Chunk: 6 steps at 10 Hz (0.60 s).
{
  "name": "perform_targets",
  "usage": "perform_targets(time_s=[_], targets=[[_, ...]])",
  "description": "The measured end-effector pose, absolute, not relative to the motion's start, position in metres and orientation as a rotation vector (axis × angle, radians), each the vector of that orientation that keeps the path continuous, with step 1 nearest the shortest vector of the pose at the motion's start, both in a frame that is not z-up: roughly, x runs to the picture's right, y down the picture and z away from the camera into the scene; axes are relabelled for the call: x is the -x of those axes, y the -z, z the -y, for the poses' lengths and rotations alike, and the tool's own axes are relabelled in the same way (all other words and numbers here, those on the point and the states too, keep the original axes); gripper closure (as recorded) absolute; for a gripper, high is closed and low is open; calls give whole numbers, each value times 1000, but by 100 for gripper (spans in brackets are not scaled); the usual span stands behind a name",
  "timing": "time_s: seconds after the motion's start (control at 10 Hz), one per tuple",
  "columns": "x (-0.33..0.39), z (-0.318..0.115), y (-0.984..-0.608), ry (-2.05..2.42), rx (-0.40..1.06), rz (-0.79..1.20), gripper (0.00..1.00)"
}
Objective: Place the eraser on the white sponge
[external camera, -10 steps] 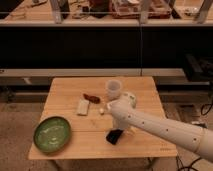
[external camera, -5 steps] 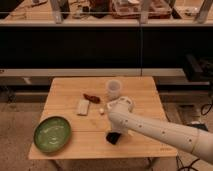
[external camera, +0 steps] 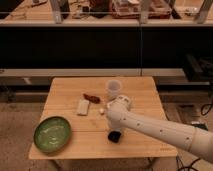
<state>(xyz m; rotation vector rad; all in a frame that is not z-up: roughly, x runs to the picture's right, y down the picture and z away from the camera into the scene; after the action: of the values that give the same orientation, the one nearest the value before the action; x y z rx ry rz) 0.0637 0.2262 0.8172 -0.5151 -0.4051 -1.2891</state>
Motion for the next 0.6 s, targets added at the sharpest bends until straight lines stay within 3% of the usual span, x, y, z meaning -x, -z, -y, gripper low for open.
perform_targets(time_s=[0.2, 0.6], targets=[[-49, -208, -815, 1305, 481, 425, 99], [-1, -142, -796, 1437, 326, 418, 100]])
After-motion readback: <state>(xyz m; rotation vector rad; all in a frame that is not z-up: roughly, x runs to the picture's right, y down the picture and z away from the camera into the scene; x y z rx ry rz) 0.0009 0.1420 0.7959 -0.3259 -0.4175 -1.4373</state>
